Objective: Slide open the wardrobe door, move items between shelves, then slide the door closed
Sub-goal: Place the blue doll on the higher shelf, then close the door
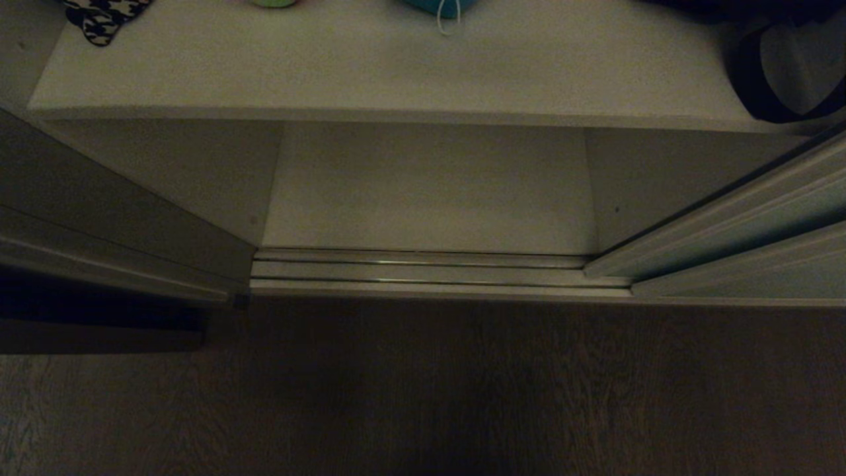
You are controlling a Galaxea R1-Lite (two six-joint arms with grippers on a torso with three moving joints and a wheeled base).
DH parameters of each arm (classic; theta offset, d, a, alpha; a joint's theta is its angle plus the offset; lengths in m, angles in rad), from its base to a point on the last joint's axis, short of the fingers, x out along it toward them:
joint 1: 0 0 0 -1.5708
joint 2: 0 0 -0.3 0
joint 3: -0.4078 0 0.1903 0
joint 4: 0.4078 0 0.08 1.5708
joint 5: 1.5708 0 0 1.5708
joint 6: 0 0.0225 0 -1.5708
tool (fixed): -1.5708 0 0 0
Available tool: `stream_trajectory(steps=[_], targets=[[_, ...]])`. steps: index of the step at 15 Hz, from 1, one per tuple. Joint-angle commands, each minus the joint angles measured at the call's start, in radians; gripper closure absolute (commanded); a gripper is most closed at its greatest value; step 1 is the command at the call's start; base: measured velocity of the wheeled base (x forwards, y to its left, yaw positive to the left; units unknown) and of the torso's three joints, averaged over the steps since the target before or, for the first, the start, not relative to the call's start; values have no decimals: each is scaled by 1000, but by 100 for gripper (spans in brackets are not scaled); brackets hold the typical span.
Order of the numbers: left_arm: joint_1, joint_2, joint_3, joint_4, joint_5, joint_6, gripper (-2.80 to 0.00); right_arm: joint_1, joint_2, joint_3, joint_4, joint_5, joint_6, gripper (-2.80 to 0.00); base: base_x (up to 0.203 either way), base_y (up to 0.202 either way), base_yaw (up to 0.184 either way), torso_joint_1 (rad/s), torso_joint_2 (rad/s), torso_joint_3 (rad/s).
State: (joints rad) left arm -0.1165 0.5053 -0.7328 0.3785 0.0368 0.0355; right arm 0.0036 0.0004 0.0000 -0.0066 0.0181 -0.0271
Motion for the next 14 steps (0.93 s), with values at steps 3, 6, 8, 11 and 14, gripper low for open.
stream_trajectory(steps=[3,6,8,11,14], targets=[[80,-327,355,-33,-2,14,0,0,0,0,0,0,-1,0,0,0,0,0,0,0],[104,-495,583,-102,-31,78,0,1,0,0,0,0,-1,0,0,0,0,0,0,0],[111,-505,654,-184,-47,68,0,-1,0,0,0,0,-1,0,0,0,0,0,0,0],[112,-504,659,-191,-70,57,0,1,0,0,0,0,-1,0,0,0,0,0,0,0],[111,-504,659,-195,-74,72,0,-1,0,0,0,0,-1,0,0,0,0,0,0,0]])
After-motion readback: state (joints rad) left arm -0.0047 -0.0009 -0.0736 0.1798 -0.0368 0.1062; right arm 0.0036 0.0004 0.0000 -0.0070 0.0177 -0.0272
